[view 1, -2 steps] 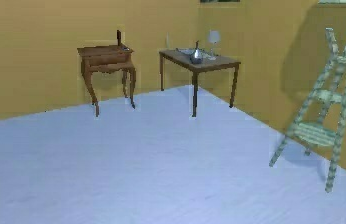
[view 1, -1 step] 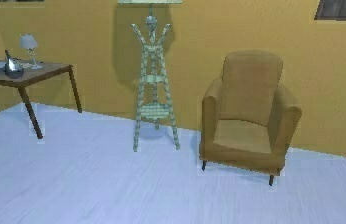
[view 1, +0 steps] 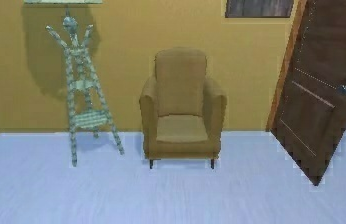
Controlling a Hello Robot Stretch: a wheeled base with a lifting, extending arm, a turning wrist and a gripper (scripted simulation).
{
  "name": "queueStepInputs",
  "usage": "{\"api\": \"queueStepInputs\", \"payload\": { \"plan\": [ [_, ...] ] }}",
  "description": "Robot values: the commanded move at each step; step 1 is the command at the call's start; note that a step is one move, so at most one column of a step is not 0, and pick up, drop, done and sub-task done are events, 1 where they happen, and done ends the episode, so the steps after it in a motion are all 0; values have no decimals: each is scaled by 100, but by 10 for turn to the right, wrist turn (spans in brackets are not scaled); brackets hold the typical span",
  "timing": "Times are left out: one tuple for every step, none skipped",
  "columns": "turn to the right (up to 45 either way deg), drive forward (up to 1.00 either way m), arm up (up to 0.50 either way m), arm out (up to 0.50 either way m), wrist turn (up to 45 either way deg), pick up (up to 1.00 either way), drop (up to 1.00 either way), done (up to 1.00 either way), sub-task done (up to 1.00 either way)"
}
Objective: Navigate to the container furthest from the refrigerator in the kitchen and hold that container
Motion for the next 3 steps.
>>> {"api": "queueStepInputs", "payload": {
  "plan": [
    [0,5,0,0,0,0,0,0,0],
    [-450,0,0,0,0,0,0,0,0],
    [-450,0,0,0,0,0,0,0,0]
  ]
}}
